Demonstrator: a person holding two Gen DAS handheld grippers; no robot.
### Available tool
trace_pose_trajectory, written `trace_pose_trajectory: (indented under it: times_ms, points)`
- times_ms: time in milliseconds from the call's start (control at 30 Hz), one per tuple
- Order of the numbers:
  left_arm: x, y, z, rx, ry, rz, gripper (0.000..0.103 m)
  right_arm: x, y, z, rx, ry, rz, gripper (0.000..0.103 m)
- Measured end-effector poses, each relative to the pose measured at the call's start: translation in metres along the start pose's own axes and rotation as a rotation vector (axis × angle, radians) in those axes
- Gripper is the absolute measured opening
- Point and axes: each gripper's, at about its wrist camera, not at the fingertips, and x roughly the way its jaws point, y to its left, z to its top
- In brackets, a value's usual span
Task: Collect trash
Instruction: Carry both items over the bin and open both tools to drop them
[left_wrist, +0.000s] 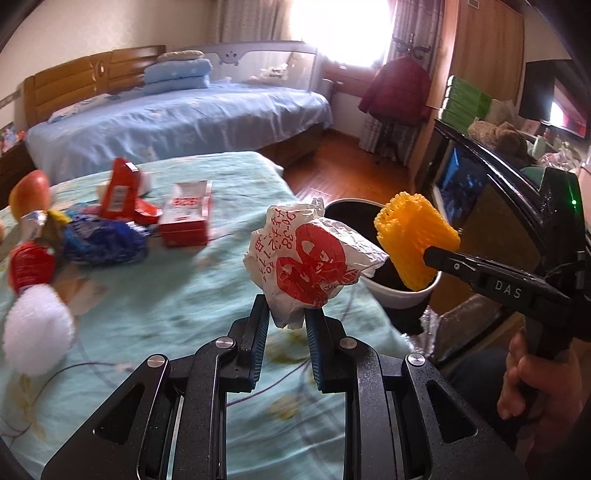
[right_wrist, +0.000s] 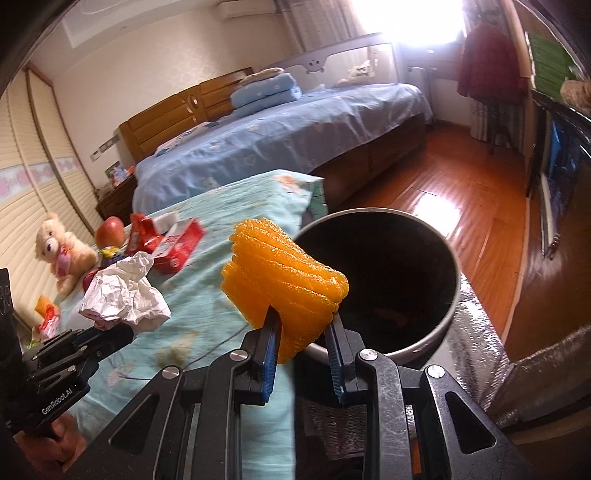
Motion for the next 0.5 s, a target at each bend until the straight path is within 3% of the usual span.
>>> trace_pose_trajectory:
  times_ms: [500]
  points:
    - [0.046, -0.047, 0.032, 0.072, 0.044, -0.057, 0.019, 0.012, -0.043, 0.023, 0.044, 0.002, -0.080, 0.025]
